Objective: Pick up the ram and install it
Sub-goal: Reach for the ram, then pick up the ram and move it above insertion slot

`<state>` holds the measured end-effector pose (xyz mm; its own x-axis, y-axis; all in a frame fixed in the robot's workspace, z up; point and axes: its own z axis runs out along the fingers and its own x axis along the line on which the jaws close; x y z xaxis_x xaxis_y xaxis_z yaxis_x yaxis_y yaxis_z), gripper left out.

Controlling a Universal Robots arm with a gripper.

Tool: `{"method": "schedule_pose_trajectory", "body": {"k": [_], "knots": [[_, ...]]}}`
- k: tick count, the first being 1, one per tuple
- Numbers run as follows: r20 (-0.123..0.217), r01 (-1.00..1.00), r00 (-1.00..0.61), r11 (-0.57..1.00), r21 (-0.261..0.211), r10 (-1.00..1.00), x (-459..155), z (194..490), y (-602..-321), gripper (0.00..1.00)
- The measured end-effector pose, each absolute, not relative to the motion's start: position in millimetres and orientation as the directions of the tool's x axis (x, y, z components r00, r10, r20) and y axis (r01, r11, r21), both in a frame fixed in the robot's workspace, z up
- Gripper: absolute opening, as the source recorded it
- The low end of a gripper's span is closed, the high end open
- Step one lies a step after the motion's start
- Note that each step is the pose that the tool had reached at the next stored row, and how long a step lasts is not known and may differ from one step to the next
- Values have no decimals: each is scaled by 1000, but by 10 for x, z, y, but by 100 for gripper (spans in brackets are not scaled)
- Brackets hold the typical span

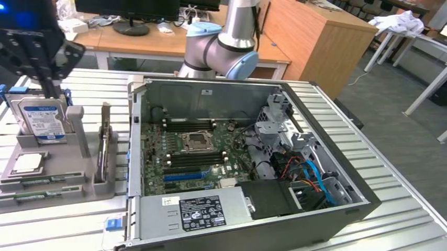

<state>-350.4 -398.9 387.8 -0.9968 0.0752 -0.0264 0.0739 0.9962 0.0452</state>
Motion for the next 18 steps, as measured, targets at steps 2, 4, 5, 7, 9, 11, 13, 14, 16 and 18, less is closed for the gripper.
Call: {"method": "schedule_pose_trajectory", "body": {"k": [2, 4, 5, 7, 9, 11, 13, 14, 16, 18], "knots": [[-27, 74, -997, 996, 45, 75, -3597, 3877, -3988, 17], [-26, 74, -997, 996, 45, 75, -3687, 3877, -3989, 17], [-26, 74, -997, 996, 45, 75, -3731, 3877, -3989, 17], [-27, 74, -997, 996, 45, 75, -3748, 3877, -3989, 17], [-26, 74, -997, 996, 45, 75, -3749, 3877, -3989, 17], [-26, 74, -997, 996, 45, 75, -3749, 3877, -3989, 17], [-26, 74, -997, 996, 45, 75, -3749, 3877, -3989, 17], [-26, 74, -997, 996, 45, 75, -3749, 3877, -3989, 17], [-27, 74, -997, 996, 45, 75, -3749, 3877, -3989, 17], [-26, 74, -997, 996, 45, 75, -3749, 3877, -3989, 17]]}}
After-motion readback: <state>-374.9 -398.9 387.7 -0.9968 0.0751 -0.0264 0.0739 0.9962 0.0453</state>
